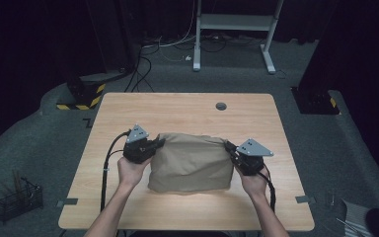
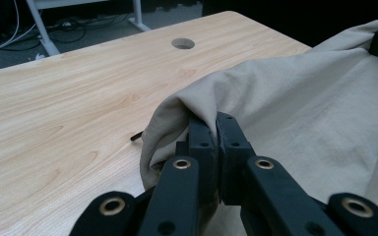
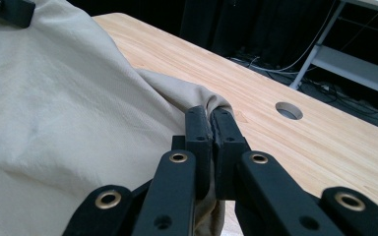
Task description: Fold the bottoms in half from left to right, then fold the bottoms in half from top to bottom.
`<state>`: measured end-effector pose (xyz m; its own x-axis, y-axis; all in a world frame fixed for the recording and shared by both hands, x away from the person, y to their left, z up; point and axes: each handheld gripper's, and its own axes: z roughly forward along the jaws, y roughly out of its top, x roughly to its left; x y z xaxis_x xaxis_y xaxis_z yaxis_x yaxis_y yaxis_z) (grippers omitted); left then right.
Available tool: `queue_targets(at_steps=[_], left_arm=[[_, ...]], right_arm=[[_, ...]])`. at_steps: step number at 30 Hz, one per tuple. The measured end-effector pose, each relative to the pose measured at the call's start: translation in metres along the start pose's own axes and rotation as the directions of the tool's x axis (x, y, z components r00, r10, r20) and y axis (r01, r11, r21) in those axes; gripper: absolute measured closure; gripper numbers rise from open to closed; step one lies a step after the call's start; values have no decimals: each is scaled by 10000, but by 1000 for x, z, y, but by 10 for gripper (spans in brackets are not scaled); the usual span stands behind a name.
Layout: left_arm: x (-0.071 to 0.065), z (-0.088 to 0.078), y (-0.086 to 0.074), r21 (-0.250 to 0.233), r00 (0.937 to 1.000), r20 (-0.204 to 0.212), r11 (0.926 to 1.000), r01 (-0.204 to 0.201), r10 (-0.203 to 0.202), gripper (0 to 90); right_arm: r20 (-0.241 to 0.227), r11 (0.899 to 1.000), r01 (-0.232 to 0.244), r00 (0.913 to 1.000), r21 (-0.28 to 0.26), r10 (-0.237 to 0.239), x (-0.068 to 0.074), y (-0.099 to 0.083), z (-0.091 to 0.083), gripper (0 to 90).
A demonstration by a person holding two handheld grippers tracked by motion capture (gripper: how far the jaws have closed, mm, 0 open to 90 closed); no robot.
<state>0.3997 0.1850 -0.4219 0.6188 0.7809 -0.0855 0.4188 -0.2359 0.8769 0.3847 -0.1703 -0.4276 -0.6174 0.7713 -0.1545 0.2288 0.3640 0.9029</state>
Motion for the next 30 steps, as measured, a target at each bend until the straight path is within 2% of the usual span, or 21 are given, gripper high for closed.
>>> queue_targets(at_steps=[15, 19, 22, 30], left_arm=[[9, 19, 2, 458, 9997, -75, 9987, 224, -221, 871], [10, 22, 2, 506, 9996, -72, 9983, 288, -285, 871], [12, 24, 1, 550, 9994, -110, 9979, 328, -323, 871], [14, 28, 1, 667, 9993, -152, 9972, 352, -342, 870]], right_arm=[[-126, 9965, -564, 9983, 621, 573, -13, -3, 20, 877], [-78, 9958, -553, 9984, 729, 560, -14, -4, 24, 877], [11, 9958, -381, 9993, 837, 381, -13, -4, 26, 877], [-3, 9933, -476, 9989, 1056, 479, -16, -5, 33, 877]])
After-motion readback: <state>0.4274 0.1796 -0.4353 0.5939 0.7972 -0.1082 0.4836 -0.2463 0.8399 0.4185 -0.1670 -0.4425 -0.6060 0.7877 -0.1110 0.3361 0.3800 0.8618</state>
